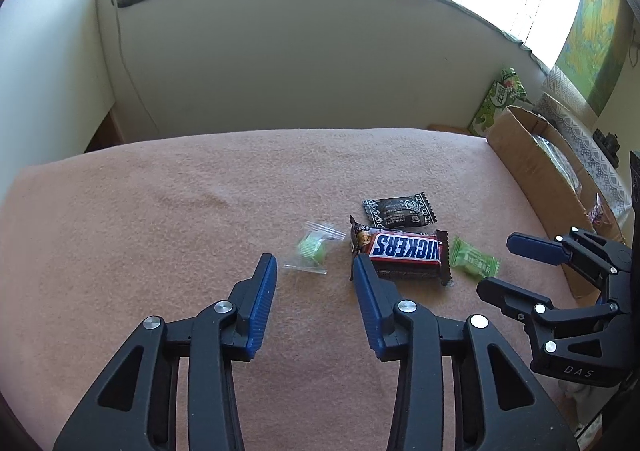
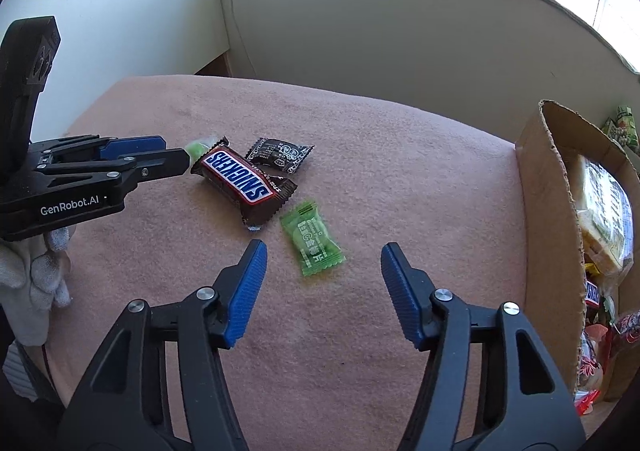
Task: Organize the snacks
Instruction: 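Close the left tool on the clear green candy while the right tool closes on the green packet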
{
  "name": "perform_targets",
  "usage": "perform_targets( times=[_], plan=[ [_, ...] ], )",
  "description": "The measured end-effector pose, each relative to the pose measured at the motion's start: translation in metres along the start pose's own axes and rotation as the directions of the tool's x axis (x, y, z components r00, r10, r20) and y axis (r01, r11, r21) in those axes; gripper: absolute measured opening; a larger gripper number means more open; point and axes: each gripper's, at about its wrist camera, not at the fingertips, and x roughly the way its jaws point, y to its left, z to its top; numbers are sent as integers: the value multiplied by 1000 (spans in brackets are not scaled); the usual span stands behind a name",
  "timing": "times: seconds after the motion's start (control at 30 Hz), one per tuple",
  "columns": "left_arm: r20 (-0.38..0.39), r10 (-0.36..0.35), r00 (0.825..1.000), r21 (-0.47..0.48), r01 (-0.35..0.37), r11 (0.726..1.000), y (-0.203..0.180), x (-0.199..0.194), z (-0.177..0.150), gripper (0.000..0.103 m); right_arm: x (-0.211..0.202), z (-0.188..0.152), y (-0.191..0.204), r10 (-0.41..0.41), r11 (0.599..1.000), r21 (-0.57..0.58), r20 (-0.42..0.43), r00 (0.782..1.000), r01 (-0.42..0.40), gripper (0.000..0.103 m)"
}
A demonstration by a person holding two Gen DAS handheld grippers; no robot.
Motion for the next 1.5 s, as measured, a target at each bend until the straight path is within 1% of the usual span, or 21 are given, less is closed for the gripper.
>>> perform_targets(
  times=[0.13, 0.17, 0.3, 0.37, 0.43, 0.6, 0.77, 0.9, 1.0, 1.17, 1.27, 1.33, 1.37, 1.4, 1.5],
  plan=[
    [3, 5, 1000, 19, -5, 1000, -4, 4, 2, 35, 7, 5, 4, -8, 1000, -17, -3, 1000, 8, 61],
    [6, 6, 1000, 24, -6, 1000, -5, 4, 3, 33, 10, 6, 5, -14, 1000, -23, -5, 1000, 14, 61],
    [4, 5, 1000, 52, -6, 999, -10, 10, 4, 28, 19, 10, 7, -13, 999, -40, -23, 1000, 12, 52],
    [-8, 10, 1000, 80, -9, 997, -15, 14, 3, 28, 22, 9, 10, -13, 998, -56, -31, 999, 11, 51],
    [-16, 19, 1000, 98, -17, 995, -20, 19, 2, 25, 24, 9, 12, -18, 998, -67, -34, 999, 15, 51],
    [-6, 12, 1000, 87, -12, 996, -19, 20, 7, 25, 27, 10, 12, -16, 998, -66, -37, 999, 14, 45],
    [-9, 23, 1000, 115, -22, 993, -21, 23, 10, 25, 25, 9, 8, -34, 997, -76, -43, 998, 30, 38],
    [-6, 12, 1000, 126, -11, 992, -25, 28, 16, 25, 27, 10, 9, -43, 997, -73, -42, 998, 39, 36],
    [-11, -4, 1000, 114, 5, 993, -25, 32, 21, 25, 29, 11, 10, -52, 996, -70, -40, 998, 49, 33],
    [-15, 0, 1000, 157, 2, 988, -38, 39, 23, 26, 30, 9, 8, -57, 997, -56, -41, 998, 55, 31],
    [-19, -17, 1000, 163, 20, 986, -42, 42, 29, 26, 30, 9, 8, -58, 997, -50, -40, 998, 56, 30],
    [-20, -22, 1000, 193, 25, 981, -48, 46, 30, 26, 27, 7, 6, -59, 997, -52, -39, 997, 57, 29],
    [-19, -17, 1000, 198, 21, 980, -49, 48, 31, 23, 23, 4, 5, -60, 997, -54, -38, 997, 58, 27],
    [-24, -12, 1000, 193, 17, 981, -48, 49, 32, 22, 23, 3, 4, -60, 997, -54, -38, 997, 58, 25],
    [-18, -21, 1000, 180, 24, 983, -45, 49, 31, 23, 20, 2, 0, -53, 998, -48, -36, 998, 51, 24]
  ],
)
